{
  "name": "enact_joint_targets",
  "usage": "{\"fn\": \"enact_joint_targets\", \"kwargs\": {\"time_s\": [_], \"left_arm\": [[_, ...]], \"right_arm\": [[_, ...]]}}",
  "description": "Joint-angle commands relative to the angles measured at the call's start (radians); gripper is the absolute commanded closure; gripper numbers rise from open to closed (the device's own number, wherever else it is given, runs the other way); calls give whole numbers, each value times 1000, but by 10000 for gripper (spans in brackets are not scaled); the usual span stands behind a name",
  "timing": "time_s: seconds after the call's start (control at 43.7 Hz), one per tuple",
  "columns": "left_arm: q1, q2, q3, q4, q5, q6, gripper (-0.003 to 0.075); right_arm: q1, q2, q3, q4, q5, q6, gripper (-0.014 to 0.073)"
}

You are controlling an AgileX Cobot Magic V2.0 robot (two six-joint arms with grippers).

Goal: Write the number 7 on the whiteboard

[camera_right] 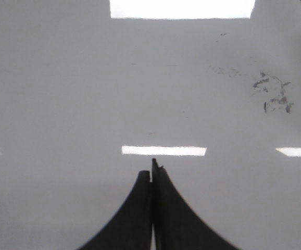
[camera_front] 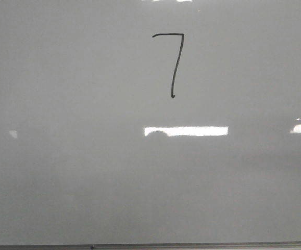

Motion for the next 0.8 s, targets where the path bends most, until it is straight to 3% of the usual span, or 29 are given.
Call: {"fn": "enact_joint_targets", "kwargs": {"time_s": [0.0, 0.389, 0.778], "left_arm": [[-6, -13, 13, -9, -83, -2, 741], [-6, -13, 13, -9, -83, -2, 741], [-6, -13, 13, -9, -83, -2, 741]], "right_arm": [[-3, -19, -3, -43, -90, 45, 662], [-3, -19, -3, -37, -41, 27, 662], [-3, -18, -3, -32, -81, 9, 662]]}}
